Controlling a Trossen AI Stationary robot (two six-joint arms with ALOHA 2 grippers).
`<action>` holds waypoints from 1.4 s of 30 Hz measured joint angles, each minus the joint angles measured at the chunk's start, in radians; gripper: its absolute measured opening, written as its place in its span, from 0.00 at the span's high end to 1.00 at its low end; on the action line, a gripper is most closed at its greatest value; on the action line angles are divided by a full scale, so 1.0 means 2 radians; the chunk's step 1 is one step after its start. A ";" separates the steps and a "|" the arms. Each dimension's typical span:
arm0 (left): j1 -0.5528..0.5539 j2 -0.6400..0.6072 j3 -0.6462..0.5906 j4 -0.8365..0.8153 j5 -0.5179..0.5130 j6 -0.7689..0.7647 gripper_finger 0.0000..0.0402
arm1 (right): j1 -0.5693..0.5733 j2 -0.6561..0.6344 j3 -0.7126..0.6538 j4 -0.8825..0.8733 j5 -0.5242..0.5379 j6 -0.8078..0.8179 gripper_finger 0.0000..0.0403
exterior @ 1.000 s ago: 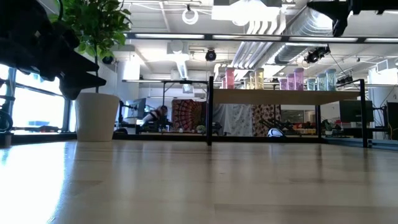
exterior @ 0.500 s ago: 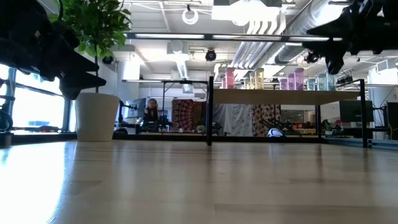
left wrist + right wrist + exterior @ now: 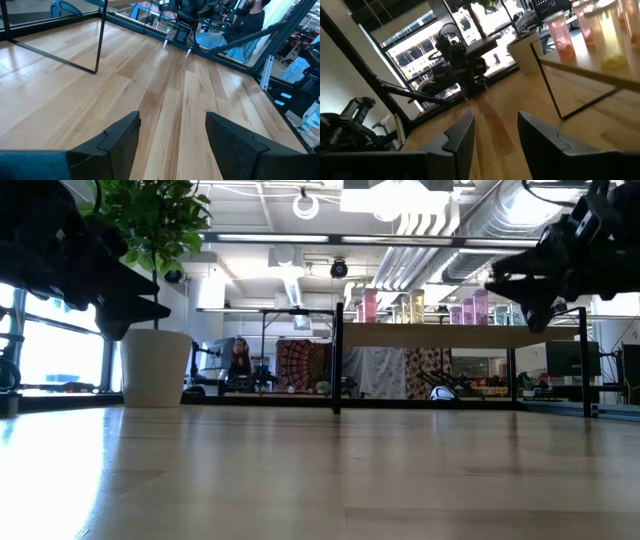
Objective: Pick and place medicine bottles onto shelf by color
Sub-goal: Return to Home Position
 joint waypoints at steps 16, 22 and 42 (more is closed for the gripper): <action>0.000 0.000 0.000 0.000 0.000 0.000 0.46 | 0.000 0.002 -0.006 -0.028 0.041 0.052 0.65; 0.000 0.000 0.000 0.000 0.000 0.000 0.46 | 0.000 0.002 -0.006 -0.028 0.041 0.051 0.65; 0.000 0.000 0.000 0.000 0.000 0.000 0.46 | 0.000 0.002 -0.006 -0.028 0.041 0.051 0.65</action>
